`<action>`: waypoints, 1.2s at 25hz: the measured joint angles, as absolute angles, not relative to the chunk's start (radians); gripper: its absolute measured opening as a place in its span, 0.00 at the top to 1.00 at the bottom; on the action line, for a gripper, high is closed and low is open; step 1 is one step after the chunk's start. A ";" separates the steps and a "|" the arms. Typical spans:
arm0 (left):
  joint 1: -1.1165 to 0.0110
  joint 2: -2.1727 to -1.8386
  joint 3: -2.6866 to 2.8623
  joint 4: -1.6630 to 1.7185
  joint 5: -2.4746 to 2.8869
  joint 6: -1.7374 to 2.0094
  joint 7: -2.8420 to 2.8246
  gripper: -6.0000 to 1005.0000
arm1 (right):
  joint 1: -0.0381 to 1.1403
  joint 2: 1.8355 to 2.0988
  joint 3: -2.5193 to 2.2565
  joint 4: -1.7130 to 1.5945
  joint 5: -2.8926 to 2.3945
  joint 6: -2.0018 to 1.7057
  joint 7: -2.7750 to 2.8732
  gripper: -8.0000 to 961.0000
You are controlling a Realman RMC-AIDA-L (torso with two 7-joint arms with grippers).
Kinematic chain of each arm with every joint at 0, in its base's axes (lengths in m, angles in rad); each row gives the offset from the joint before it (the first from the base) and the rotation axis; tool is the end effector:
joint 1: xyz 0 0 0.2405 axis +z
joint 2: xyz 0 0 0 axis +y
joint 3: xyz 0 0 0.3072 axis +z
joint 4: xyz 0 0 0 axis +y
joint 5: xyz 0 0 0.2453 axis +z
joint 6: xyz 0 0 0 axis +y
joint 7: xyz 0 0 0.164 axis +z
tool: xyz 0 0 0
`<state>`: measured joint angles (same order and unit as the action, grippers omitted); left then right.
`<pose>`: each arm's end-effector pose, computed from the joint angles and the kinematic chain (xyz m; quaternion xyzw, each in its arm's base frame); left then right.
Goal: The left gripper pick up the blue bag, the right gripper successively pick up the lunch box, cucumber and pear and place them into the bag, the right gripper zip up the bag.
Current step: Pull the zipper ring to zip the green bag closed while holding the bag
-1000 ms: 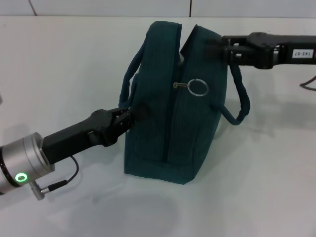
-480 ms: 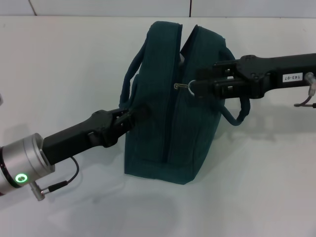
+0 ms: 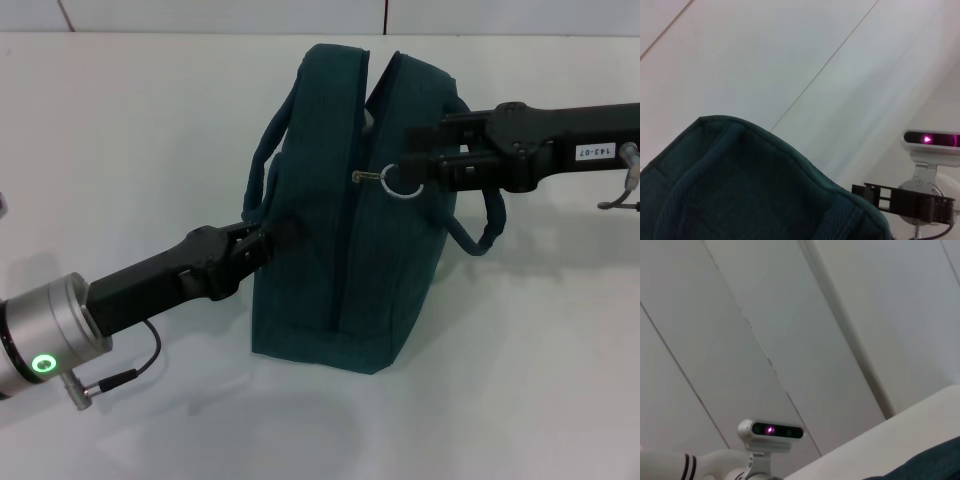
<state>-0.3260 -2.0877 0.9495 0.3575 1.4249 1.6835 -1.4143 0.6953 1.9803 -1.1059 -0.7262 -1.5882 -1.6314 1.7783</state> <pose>-0.3310 0.2981 -0.0748 -0.8028 -0.3743 -0.4588 0.0694 0.1828 0.4275 -0.0234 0.9331 -0.2069 -0.2921 0.0360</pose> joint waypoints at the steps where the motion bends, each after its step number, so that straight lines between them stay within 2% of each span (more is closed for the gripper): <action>1: -0.326 -2.088 0.949 0.357 1.425 1.684 -1.414 0.94 | 0.695 1.980 -1.106 -0.726 -1.590 -1.627 1.779 0.34; 4: -0.327 -2.088 0.948 0.357 1.425 1.683 -1.414 0.94 | 0.695 1.980 -1.111 -0.722 -1.602 -1.621 1.781 0.34; 14: -0.334 -2.088 0.948 0.357 1.425 1.683 -1.414 0.94 | 0.700 2.009 -1.128 -0.728 -1.647 -1.617 1.782 0.34; 30: -0.337 -2.088 0.948 0.357 1.425 1.683 -1.414 0.94 | 0.699 2.013 -1.144 -0.720 -1.654 -1.614 1.792 0.35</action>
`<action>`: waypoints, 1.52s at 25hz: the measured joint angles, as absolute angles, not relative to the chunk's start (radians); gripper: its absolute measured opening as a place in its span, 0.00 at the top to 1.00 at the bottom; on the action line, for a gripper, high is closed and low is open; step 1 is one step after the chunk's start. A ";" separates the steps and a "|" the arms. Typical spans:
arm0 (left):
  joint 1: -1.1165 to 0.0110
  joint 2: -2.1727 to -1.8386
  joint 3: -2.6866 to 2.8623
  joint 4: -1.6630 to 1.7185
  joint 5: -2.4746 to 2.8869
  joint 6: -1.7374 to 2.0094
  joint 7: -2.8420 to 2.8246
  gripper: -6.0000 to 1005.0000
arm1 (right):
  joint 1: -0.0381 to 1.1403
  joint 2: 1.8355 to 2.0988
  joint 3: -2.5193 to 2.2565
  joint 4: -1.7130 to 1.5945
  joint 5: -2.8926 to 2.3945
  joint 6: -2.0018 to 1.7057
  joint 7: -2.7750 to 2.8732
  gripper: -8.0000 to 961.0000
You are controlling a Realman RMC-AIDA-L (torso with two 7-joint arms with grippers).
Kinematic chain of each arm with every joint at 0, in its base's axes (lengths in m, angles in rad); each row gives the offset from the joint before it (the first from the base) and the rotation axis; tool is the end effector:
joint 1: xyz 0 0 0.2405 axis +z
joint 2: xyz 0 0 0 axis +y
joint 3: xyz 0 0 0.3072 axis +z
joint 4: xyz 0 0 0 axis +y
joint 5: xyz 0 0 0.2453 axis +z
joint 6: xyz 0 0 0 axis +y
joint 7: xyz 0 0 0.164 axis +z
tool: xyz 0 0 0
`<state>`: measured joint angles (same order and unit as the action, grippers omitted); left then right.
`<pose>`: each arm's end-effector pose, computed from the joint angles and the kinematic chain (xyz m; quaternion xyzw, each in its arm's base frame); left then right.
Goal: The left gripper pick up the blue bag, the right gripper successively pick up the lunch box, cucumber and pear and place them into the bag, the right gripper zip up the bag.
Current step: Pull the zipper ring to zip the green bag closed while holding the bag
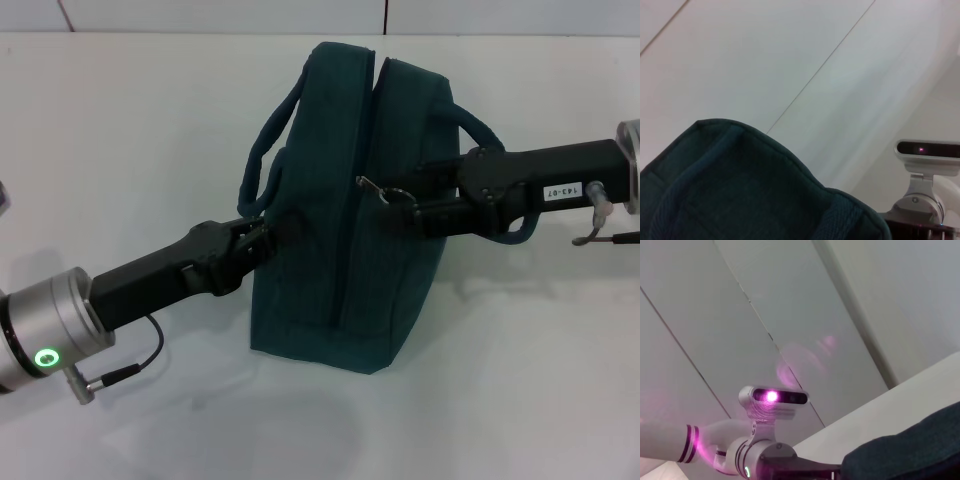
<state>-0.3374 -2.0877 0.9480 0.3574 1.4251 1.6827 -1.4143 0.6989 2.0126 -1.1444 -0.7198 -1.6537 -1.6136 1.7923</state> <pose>-0.3278 0.3021 -0.0747 -0.8047 -0.3700 -0.4593 0.0676 0.1845 0.4180 -0.0508 0.9401 -0.2182 -0.2557 0.0564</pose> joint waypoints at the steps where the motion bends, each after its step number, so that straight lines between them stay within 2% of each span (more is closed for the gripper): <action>1: -0.337 -2.088 0.948 0.357 1.425 1.683 -1.414 0.94 | 0.698 2.013 -1.144 -0.720 -1.654 -1.614 1.793 0.35; 5: -0.337 -2.088 0.948 0.357 1.425 1.683 -1.414 0.94 | 0.697 2.013 -1.144 -0.718 -1.654 -1.614 1.793 0.35; 16: -0.337 -2.088 0.948 0.357 1.425 1.684 -1.414 0.94 | 0.697 2.012 -1.143 -0.714 -1.648 -1.611 1.794 0.54; 27: -0.336 -2.088 0.948 0.357 1.425 1.688 -1.415 0.94 | 0.699 2.011 -1.140 -0.706 -1.639 -1.615 1.826 0.55; 29: -0.336 -2.088 0.948 0.357 1.425 1.688 -1.416 0.94 | 0.702 2.011 -1.140 -0.700 -1.640 -1.615 1.839 0.52; 38: -0.335 -2.089 0.950 0.357 1.425 1.689 -1.416 0.94 | 0.705 2.012 -1.153 -0.701 -1.633 -1.647 1.860 0.29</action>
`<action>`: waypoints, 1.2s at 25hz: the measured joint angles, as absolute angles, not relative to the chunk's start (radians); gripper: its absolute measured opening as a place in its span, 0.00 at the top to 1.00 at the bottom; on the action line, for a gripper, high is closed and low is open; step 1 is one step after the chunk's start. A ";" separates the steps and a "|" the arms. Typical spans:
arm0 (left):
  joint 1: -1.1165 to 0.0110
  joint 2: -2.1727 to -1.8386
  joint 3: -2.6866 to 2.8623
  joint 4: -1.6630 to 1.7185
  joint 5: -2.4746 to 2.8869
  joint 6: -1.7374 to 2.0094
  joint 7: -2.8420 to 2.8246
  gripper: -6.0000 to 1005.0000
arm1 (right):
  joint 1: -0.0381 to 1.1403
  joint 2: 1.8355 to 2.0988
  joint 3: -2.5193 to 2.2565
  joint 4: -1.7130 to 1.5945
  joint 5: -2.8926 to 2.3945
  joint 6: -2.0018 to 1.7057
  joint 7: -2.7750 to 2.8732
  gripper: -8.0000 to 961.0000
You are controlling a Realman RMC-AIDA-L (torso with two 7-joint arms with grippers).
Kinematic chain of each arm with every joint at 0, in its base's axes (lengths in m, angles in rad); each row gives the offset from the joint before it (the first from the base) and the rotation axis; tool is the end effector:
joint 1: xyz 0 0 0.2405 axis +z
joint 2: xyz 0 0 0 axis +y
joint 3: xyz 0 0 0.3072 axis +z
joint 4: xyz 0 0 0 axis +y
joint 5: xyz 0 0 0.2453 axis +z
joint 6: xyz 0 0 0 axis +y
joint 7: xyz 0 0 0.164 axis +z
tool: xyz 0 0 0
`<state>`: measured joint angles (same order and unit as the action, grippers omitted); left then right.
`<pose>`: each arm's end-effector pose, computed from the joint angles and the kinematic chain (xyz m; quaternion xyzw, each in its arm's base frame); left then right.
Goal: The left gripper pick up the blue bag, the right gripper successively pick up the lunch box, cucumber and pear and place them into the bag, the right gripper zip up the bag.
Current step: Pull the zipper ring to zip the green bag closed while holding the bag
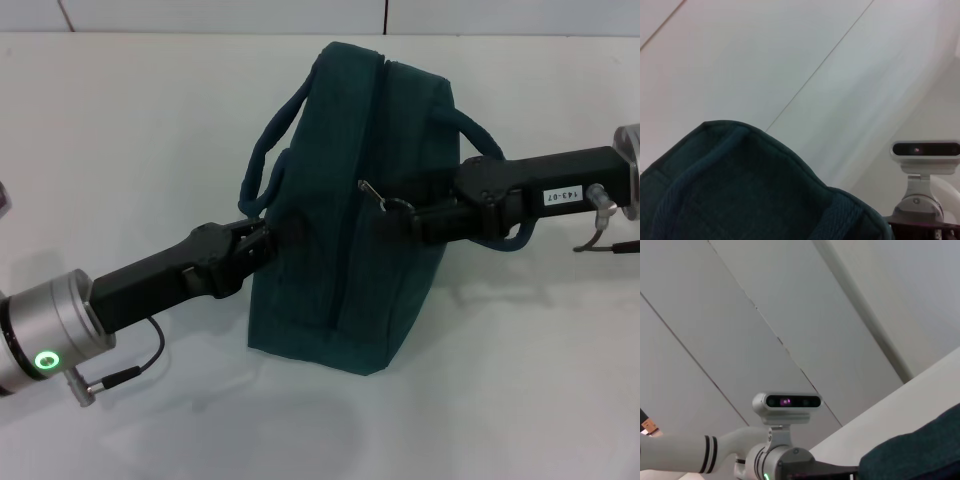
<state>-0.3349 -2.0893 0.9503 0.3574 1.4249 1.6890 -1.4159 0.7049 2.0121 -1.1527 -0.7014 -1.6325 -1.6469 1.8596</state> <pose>-0.3272 0.3003 -0.0753 -0.8040 -0.3703 -0.4608 0.0642 0.1815 0.4124 -0.0520 0.9288 -0.2494 -0.2599 0.0872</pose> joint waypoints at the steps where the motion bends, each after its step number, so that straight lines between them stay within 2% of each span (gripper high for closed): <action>1: -0.335 -2.089 0.951 0.357 1.425 1.689 -1.416 0.94 | 0.705 2.012 -1.153 -0.703 -1.632 -1.650 1.863 0.26; 2: -0.335 -2.089 0.951 0.357 1.425 1.689 -1.416 0.94 | 0.705 2.013 -1.154 -0.705 -1.632 -1.657 1.866 0.23; 30: -0.340 -2.089 0.952 0.357 1.425 1.689 -1.416 0.95 | 0.694 2.015 -1.151 -0.700 -1.596 -1.720 1.870 0.25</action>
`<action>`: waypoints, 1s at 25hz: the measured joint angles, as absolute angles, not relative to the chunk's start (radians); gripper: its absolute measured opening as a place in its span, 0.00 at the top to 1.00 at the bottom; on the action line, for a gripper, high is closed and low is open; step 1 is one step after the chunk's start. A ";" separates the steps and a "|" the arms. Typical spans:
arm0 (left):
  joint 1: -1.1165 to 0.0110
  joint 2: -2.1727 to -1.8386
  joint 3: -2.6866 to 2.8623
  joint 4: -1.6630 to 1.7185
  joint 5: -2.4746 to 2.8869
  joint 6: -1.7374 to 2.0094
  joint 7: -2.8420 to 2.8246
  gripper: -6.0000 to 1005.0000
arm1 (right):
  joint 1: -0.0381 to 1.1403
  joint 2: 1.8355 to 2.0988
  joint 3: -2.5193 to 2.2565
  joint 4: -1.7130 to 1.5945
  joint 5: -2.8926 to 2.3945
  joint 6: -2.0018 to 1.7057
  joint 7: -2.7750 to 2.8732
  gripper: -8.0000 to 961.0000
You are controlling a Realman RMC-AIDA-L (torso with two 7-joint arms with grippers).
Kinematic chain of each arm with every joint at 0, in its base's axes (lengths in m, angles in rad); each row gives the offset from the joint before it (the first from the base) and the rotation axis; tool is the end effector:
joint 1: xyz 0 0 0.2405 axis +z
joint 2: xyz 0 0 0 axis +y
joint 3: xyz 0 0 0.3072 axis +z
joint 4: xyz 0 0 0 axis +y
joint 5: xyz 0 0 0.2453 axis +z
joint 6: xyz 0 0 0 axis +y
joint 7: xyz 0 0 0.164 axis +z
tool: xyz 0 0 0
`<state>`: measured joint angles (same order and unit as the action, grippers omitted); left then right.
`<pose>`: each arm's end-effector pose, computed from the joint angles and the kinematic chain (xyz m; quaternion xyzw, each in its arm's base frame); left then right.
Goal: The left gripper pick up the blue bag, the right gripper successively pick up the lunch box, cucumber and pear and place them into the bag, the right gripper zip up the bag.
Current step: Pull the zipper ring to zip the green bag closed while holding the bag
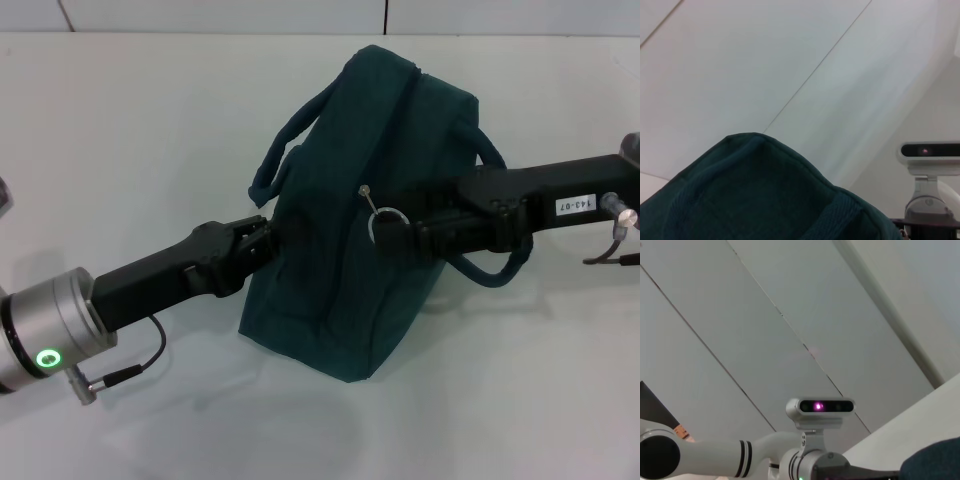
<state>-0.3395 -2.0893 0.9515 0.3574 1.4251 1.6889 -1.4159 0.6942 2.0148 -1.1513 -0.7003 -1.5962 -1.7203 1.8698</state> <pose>-0.3257 0.3016 -0.0755 -0.8051 -0.3685 -0.4606 0.0626 0.1785 0.3999 -0.0477 0.9200 -0.2478 -0.2775 0.1230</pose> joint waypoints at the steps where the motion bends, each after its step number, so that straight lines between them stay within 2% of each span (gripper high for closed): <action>1: -0.340 -2.089 0.952 0.357 1.425 1.689 -1.416 0.95 | 0.694 2.015 -1.153 -0.700 -1.598 -1.720 1.870 0.25; 24: -0.338 -2.089 0.950 0.357 1.425 1.689 -1.416 0.95 | 0.679 2.011 -1.178 -0.708 -1.602 -1.718 1.883 0.25; 25: -0.338 -2.089 0.950 0.357 1.425 1.689 -1.416 0.95 | 0.679 2.011 -1.177 -0.708 -1.602 -1.719 1.886 0.28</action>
